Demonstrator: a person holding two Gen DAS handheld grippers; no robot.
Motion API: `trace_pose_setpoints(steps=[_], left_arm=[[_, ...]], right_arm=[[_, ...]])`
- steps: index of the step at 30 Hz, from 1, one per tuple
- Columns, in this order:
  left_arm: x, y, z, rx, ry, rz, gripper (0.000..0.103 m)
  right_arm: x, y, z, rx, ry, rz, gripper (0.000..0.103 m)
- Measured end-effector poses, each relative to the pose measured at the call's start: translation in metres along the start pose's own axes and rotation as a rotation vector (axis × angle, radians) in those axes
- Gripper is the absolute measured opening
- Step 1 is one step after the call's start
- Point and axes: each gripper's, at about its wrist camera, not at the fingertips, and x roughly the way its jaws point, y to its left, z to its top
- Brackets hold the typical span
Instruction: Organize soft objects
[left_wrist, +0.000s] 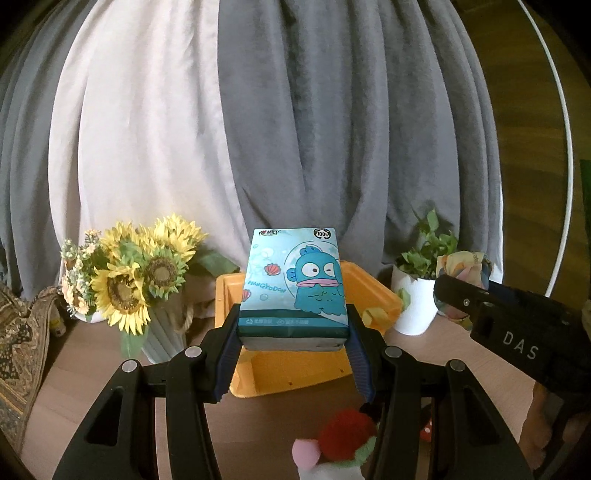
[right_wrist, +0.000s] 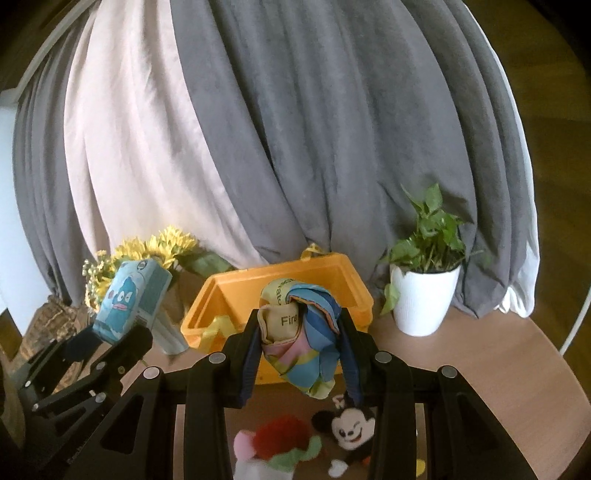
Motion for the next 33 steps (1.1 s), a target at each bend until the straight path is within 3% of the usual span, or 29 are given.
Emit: trace_pose_setpoints(steps=[18,33], left_arm=[[0.051,0.003,0.027,0.018,-0.045,0.044,0.051],[0.115,0.013,0.031,0.031,0.006,0.044,0.051]], right_arm=[[0.055,-0.005,0.038,-0.031,-0.031,0.046,0.04],[0.12,-0.006,0.049,-0.031,0.007,0.043,0.04]])
